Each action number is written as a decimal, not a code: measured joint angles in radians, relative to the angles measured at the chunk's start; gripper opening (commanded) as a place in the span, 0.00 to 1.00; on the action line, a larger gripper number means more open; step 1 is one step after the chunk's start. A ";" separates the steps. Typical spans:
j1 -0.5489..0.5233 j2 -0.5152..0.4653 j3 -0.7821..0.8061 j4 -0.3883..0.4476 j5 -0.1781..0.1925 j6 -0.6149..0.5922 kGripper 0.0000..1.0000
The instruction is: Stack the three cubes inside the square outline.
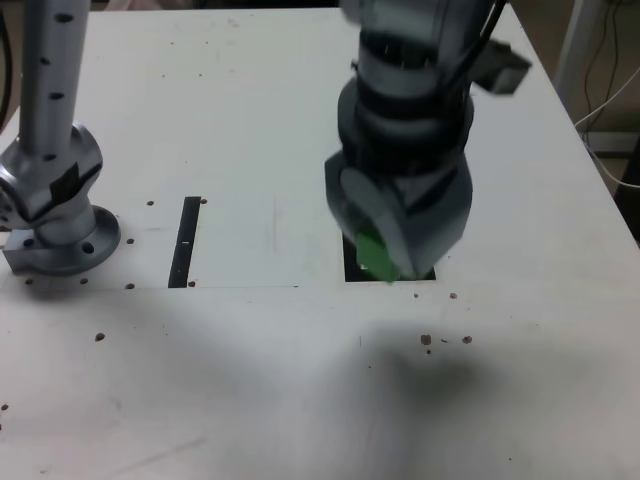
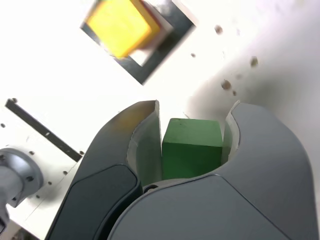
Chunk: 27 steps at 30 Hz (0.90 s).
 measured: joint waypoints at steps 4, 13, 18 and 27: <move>0.074 -0.015 -0.005 0.022 0.004 -0.007 0.41; 0.205 -0.038 -0.003 0.061 -0.011 -0.081 0.40; 0.259 -0.038 -0.002 0.067 -0.051 -0.173 0.40; 0.280 -0.038 0.006 0.065 -0.094 -0.284 0.40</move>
